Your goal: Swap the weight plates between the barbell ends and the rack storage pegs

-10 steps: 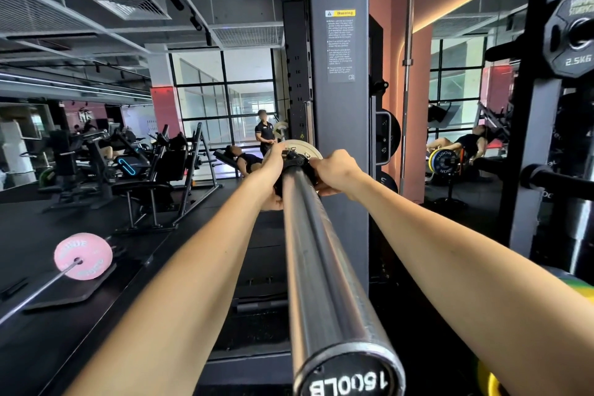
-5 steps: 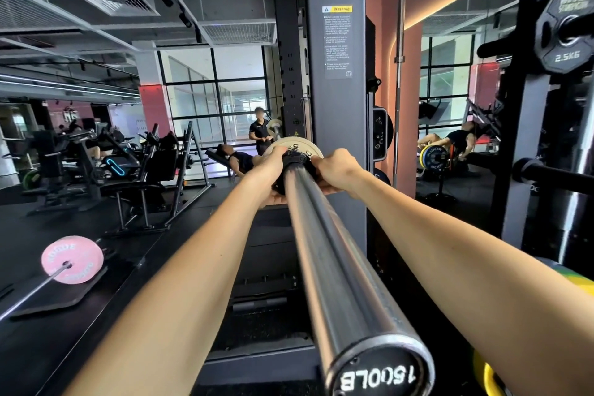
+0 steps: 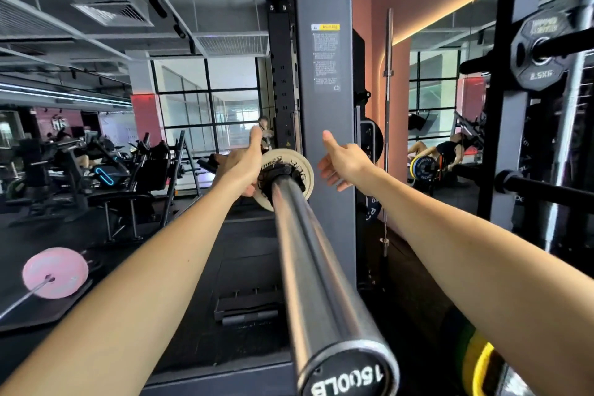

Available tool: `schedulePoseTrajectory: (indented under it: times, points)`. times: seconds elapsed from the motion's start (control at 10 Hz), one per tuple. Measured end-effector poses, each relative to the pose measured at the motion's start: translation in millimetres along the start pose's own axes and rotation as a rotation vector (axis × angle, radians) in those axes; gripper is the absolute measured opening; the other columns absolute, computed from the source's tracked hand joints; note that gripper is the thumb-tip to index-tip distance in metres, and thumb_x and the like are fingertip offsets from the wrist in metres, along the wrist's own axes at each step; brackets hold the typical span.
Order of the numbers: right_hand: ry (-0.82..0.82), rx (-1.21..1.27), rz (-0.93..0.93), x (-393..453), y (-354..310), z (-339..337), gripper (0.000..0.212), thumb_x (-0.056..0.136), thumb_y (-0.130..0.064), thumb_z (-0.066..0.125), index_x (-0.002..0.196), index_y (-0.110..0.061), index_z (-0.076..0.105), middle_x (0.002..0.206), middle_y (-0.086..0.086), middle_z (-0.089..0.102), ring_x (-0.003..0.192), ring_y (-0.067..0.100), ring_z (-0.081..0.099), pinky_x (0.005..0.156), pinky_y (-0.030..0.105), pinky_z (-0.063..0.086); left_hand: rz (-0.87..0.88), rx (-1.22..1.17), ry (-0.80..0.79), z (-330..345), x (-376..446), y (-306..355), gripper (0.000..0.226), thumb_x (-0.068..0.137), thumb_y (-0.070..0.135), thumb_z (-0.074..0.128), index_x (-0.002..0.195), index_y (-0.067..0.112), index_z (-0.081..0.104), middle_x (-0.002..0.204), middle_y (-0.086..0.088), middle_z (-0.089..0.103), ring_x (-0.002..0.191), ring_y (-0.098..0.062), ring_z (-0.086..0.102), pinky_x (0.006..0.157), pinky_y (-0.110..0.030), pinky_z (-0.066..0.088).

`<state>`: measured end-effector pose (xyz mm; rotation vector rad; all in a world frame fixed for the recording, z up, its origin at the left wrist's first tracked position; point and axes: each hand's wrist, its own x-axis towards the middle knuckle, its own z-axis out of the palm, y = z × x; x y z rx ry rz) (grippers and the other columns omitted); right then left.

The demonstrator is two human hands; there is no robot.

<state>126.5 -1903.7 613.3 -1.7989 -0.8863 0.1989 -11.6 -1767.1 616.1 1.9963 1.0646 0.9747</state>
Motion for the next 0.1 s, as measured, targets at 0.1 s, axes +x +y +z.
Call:
schedulePoseTrajectory:
  times: [0.1]
  points:
    - [0.067,0.023,-0.013,-3.4,-6.7,-27.9,0.091,0.087,-0.076,0.013,0.067,-0.004,0.064,0.061,0.009,0.063,0.05,0.021,0.054,0.05,0.026,0.043,-0.001,-0.239,-0.037,-7.7,-1.4,19.7,0.107,0.068,0.094,-0.002,0.062,0.005,0.059,0.066,-0.014,0.063,0.045,-0.021,0.053,0.061,-0.031,0.052]
